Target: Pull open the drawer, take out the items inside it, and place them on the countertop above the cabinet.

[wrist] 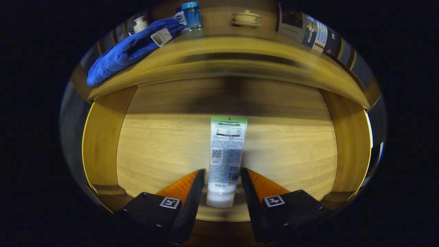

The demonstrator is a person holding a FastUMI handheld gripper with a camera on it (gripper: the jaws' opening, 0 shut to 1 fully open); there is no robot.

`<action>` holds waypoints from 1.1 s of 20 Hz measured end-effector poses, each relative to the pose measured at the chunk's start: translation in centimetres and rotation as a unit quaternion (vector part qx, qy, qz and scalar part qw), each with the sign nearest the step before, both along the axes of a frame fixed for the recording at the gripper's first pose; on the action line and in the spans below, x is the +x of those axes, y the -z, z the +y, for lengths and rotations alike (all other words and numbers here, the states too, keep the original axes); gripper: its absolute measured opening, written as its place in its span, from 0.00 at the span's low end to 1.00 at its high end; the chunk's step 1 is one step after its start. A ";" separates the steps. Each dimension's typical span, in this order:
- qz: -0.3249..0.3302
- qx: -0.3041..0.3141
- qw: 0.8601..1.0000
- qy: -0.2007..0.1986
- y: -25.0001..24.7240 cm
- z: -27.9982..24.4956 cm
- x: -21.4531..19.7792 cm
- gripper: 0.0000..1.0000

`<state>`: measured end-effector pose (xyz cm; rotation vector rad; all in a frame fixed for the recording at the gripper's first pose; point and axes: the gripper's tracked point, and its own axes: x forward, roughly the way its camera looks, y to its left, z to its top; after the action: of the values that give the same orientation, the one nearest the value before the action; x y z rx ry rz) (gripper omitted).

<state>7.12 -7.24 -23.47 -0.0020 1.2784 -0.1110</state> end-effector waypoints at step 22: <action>-0.235 0.077 0.969 -0.021 -16.1 2.8 10.4 0.45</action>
<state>17.48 -4.42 -7.41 0.1243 0.8094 0.0261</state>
